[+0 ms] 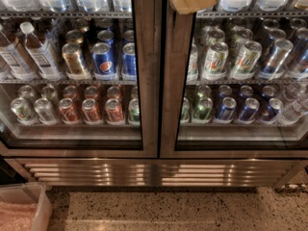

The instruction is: Open right fridge door

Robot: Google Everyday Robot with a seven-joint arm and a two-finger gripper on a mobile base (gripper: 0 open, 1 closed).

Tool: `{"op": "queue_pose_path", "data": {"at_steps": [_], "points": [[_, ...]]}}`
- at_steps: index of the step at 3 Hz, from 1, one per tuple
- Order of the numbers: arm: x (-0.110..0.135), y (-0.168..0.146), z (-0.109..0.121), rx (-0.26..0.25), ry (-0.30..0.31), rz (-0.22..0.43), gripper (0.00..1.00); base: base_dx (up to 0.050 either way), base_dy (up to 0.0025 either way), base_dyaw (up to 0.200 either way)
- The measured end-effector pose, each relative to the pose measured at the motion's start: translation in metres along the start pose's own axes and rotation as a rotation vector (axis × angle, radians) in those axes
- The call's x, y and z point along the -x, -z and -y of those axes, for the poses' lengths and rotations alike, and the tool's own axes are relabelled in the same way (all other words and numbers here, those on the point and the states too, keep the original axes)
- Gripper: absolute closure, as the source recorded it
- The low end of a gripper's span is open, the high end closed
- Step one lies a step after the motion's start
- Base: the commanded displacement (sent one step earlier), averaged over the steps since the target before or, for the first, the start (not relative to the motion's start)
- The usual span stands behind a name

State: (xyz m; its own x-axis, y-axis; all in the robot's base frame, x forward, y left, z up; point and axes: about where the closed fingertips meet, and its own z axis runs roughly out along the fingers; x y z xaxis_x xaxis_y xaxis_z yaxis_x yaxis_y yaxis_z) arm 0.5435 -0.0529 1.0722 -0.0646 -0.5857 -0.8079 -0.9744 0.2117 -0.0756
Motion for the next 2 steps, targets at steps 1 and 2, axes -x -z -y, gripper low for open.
{"op": "queue_pose_path", "data": {"at_steps": [1, 2], "points": [[-0.0001, -0.0002, 0.0016, 0.000, 0.000, 0.000, 1.00, 0.000, 0.00000, 0.000], [-0.0012, 0.0003, -0.0020, -0.010, -0.014, 0.007, 1.00, 0.000, 0.00000, 0.000]]}}
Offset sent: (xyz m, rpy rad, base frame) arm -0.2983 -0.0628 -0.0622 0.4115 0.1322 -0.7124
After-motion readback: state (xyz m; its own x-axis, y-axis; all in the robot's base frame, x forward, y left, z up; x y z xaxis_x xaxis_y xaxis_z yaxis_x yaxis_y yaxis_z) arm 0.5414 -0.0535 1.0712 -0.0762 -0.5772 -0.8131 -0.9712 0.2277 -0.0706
